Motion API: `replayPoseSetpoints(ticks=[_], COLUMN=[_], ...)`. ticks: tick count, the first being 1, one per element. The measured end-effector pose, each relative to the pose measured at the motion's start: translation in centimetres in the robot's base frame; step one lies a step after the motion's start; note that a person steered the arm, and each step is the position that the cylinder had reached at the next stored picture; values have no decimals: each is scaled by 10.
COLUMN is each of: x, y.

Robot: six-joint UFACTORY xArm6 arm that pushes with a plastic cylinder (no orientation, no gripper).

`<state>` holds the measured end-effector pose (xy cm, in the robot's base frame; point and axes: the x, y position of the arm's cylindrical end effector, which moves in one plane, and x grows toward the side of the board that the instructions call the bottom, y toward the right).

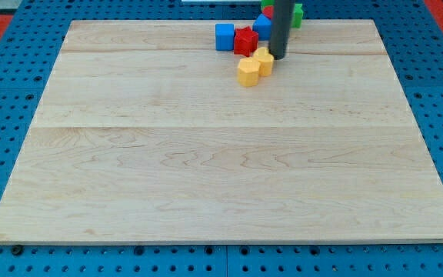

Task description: Slide the yellow heart along with yellow hexagon slightly right

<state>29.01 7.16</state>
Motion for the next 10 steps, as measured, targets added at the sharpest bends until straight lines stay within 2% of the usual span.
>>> replayPoseSetpoints(ticks=[2, 3, 4, 5, 6, 8, 10], x=[16, -14, -9, 20, 35, 37, 54], y=[-110, -149, -209, -213, -186, -113, -97])
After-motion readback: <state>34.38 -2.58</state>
